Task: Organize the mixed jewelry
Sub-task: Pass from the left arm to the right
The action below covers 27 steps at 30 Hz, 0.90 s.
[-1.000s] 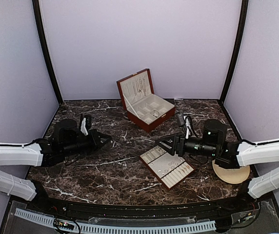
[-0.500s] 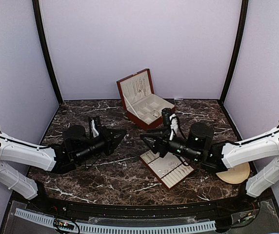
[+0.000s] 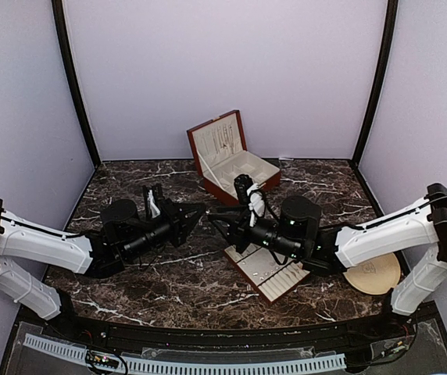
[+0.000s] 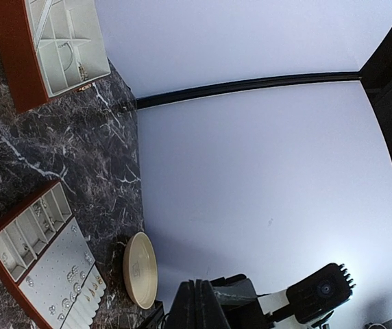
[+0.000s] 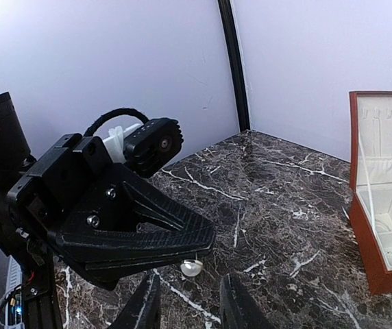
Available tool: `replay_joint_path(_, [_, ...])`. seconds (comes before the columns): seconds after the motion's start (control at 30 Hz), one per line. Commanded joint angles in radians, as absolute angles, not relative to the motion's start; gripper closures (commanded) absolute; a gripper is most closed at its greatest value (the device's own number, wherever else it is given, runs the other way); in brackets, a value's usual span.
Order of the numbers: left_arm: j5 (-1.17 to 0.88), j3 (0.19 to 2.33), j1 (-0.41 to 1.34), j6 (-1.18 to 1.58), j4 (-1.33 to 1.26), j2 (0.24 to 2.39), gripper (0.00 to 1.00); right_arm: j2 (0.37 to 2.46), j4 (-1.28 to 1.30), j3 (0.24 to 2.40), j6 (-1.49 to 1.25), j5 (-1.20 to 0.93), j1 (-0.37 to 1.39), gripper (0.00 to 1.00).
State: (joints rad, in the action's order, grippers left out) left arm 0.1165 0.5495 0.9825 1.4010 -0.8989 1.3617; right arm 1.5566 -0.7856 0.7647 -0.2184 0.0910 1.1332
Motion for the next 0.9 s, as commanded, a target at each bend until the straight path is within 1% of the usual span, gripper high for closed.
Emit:
replay_joint_path(0.0, [0.119,0.573,0.989,1.407,-0.933,1.357,1.0,1.587,-0.804,0.811,-0.182,0.11,1.143,0.69])
replay_joint_path(0.53, [0.103,0.578,0.989,1.395,-0.929,1.351,1.0,1.637,-0.769,0.868,-0.163,0.102,1.141,0.77])
replay_joint_path(0.87, [0.097,0.579,0.989,1.393,-0.925,1.348,1.0,1.637,-0.758,0.874,-0.157,0.118,1.14,0.8])
